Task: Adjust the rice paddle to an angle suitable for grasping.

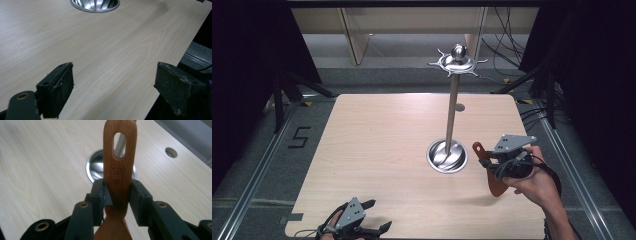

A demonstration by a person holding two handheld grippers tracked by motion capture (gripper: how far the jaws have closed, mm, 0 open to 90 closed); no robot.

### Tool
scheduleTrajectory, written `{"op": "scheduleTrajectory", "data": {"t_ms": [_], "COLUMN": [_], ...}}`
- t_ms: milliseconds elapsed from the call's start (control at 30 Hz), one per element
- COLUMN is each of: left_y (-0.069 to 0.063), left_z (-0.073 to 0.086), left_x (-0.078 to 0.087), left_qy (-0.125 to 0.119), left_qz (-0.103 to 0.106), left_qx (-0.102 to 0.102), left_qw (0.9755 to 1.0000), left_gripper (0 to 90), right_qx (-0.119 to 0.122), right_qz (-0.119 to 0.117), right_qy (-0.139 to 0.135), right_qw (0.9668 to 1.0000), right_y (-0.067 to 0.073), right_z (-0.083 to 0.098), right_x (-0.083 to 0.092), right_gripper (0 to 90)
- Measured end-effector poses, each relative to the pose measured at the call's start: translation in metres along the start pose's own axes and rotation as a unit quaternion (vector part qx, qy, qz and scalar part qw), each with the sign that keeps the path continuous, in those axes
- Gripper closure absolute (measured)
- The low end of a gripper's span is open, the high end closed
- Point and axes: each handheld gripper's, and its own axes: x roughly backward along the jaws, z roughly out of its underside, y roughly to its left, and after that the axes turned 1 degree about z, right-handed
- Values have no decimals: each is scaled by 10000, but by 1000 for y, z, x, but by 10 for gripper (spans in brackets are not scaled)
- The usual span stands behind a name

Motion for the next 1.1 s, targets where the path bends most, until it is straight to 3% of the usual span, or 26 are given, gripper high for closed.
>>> {"op": "scheduleTrajectory", "data": {"t_ms": [233, 300, 333, 467, 533, 567, 667, 733, 800, 833, 867, 1067, 1100], "left_y": [1, 1, -1, -1, -1, 0, -1, 0, -1, 0, -1, 0, -1], "left_z": [0, 0, 1, 1, 1, 1, 1, 1, 1, 1, 1, 1, 1], "left_x": [-1, -1, -2, -2, -2, -2, -1, -1, -1, -1, -2, -2, -2], "left_qy": [2, 8, 4, -4, -16, -14, 7, 3, -2, 9, -2, 0, -6], "left_qz": [2, 15, 1, -10, -15, -18, -4, -10, -11, -5, -5, -11, -8], "left_qx": [-10, 0, 183, 172, 191, 157, 168, 152, 150, 133, 150, 113, 183], "left_qw": [10000, 10000, 9998, 9999, 9998, 9999, 9999, 9999, 9999, 9999, 9999, 9999, 9998], "left_gripper": [148, 149, 149, 149, 149, 149, 148, 149, 149, 149, 149, 148, 149], "right_qx": [-234, -311, -276, -343, -261, -350, -416, -282, -342, -308, -218, -171, -224], "right_qz": [-56, -60, -64, -49, -3, 45, -44, 76, 24, 135, 115, 174, 159], "right_qy": [-651, -763, -800, -1010, -1134, -1187, -1239, -1342, -1323, -1453, -1423, -1542, -1518], "right_qw": [9976, 9966, 9964, 9943, 9932, 9923, 9914, 9905, 9906, 9888, 9895, 9877, 9880], "right_y": [-9, -11, -12, -17, -19, -19, -20, -22, -20, -20, -21, -23, -23], "right_z": [-8, -11, -13, -23, -28, -30, -38, -43, -47, -49, -51, -59, -60], "right_x": [16, 21, 23, 30, 33, 35, 39, 43, 46, 46, 47, 54, 56], "right_gripper": [673, 673, 673, 673, 673, 673, 673, 673, 673, 673, 673, 673, 673]}}
